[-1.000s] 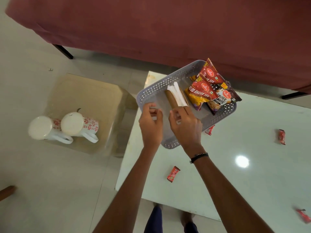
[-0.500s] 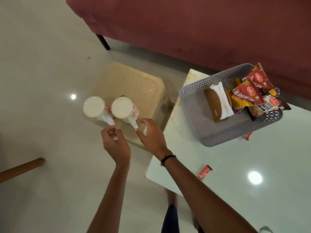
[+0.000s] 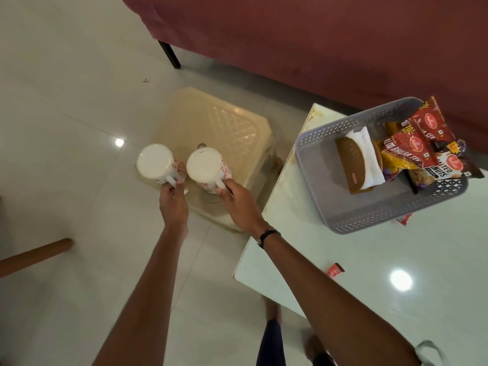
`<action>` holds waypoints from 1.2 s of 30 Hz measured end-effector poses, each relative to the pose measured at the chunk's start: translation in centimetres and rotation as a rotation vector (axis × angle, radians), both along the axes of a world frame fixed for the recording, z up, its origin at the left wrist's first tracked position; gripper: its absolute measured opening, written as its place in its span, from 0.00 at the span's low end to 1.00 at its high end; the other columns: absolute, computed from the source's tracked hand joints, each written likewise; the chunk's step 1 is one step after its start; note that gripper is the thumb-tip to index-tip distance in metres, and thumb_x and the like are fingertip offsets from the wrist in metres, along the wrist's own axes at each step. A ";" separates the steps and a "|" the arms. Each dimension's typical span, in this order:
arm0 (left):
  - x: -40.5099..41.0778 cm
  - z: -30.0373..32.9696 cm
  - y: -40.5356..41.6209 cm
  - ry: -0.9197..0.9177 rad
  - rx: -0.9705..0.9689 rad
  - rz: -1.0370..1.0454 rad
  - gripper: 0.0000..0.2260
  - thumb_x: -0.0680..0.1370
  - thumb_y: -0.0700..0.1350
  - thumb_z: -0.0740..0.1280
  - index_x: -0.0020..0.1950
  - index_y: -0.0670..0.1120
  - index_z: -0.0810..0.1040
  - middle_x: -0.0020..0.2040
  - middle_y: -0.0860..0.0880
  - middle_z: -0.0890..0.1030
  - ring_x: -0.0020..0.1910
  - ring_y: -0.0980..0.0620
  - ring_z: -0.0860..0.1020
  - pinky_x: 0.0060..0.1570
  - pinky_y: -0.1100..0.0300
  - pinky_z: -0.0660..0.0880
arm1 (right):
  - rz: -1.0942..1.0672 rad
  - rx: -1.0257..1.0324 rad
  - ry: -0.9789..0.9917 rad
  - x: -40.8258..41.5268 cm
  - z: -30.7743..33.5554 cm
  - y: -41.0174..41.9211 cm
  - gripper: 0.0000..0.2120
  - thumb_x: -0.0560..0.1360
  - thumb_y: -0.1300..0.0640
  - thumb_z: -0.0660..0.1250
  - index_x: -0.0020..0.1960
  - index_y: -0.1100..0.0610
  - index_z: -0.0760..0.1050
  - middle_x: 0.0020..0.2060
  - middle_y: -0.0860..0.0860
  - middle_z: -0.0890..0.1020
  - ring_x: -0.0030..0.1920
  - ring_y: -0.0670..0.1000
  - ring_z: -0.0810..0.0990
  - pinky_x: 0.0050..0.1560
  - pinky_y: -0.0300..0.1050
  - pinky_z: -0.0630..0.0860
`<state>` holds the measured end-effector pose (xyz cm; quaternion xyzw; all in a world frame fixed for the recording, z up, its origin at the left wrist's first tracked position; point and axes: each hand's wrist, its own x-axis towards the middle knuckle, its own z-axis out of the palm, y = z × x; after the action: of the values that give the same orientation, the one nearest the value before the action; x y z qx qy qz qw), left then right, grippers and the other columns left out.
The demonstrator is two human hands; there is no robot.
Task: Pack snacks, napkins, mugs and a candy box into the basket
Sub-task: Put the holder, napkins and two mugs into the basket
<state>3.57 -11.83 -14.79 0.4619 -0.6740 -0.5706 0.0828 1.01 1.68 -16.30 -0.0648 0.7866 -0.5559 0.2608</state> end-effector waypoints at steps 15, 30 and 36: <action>-0.3 3.7 10.4 0.300 0.265 -0.329 0.10 0.80 0.46 0.61 0.39 0.50 0.76 0.34 0.55 0.79 0.42 0.52 0.75 0.52 0.54 0.71 | -0.324 0.006 0.056 5.6 5.7 14.1 0.07 0.80 0.60 0.58 0.52 0.54 0.75 0.35 0.41 0.80 0.40 0.41 0.80 0.40 0.27 0.70; -6.4 -0.7 27.2 0.080 0.199 -0.457 0.09 0.79 0.45 0.63 0.40 0.55 0.77 0.32 0.62 0.82 0.44 0.53 0.78 0.52 0.48 0.76 | -0.554 0.125 0.043 4.6 5.0 27.9 0.13 0.81 0.53 0.56 0.43 0.61 0.69 0.40 0.45 0.80 0.48 0.47 0.81 0.41 0.36 0.76; -7.2 -0.9 29.2 -0.005 0.069 -0.478 0.10 0.81 0.41 0.58 0.51 0.39 0.77 0.39 0.54 0.77 0.45 0.53 0.74 0.48 0.59 0.70 | -0.529 0.119 0.048 4.9 3.9 28.5 0.11 0.81 0.55 0.57 0.46 0.61 0.71 0.40 0.52 0.80 0.46 0.41 0.81 0.43 0.32 0.76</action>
<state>-3.62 17.37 -15.70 0.2932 -0.7444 -0.5956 -0.0720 5.95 30.20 -12.38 0.1452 0.8133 -0.5560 0.0911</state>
